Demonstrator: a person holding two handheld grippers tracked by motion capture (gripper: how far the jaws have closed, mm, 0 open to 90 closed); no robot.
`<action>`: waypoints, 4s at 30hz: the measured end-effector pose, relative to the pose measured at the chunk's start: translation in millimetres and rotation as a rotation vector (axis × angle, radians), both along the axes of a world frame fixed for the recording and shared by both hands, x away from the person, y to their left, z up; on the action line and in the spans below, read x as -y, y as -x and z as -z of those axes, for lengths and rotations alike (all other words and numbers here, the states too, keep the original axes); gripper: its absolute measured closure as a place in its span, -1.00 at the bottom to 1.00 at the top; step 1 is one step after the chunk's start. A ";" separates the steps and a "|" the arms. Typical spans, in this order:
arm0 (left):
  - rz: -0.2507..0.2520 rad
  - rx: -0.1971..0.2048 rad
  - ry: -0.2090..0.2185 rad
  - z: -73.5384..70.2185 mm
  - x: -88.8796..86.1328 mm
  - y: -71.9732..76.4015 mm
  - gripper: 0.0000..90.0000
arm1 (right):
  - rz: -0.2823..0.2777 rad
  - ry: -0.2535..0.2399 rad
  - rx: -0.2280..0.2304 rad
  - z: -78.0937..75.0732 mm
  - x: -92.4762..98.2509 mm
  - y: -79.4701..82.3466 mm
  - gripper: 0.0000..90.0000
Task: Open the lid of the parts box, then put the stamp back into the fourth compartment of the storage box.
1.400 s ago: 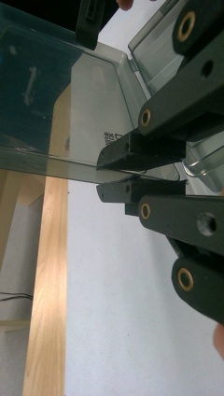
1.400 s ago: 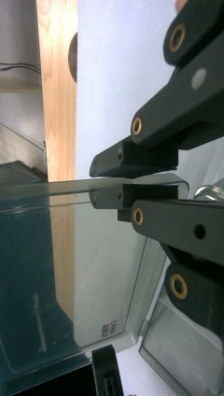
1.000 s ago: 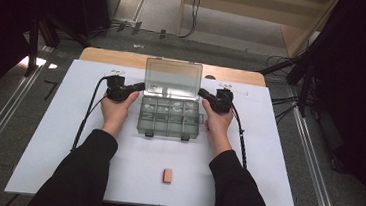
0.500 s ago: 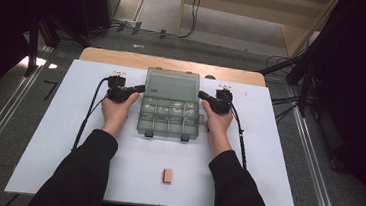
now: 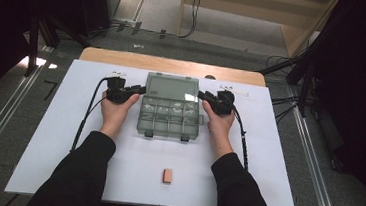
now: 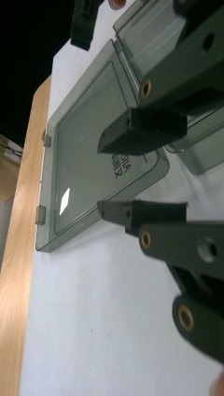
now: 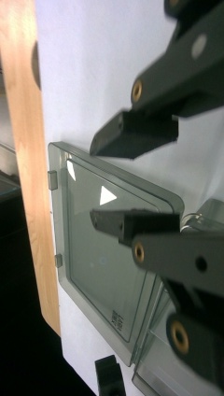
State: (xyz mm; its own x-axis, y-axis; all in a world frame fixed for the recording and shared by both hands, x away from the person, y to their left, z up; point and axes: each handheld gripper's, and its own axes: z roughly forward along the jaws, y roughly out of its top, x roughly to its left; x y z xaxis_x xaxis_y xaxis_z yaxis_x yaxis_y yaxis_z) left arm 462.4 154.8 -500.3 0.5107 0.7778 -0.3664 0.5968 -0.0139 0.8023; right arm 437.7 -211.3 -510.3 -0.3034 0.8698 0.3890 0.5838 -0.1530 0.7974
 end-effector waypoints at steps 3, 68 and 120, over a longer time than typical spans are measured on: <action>0.010 0.023 -0.004 -2.3 -2.4 5.6 0.25 | -0.021 0.012 0.037 -2.4 0.9 7.0 0.12; 0.193 0.260 -0.039 -14.1 -46.2 147.6 -1.00 | -0.160 0.061 0.213 -8.2 27.3 142.4 -1.00; 0.105 0.313 -0.041 -15.7 -107.4 197.1 -1.00 | -0.534 0.158 0.240 -24.4 -18.7 171.6 -1.00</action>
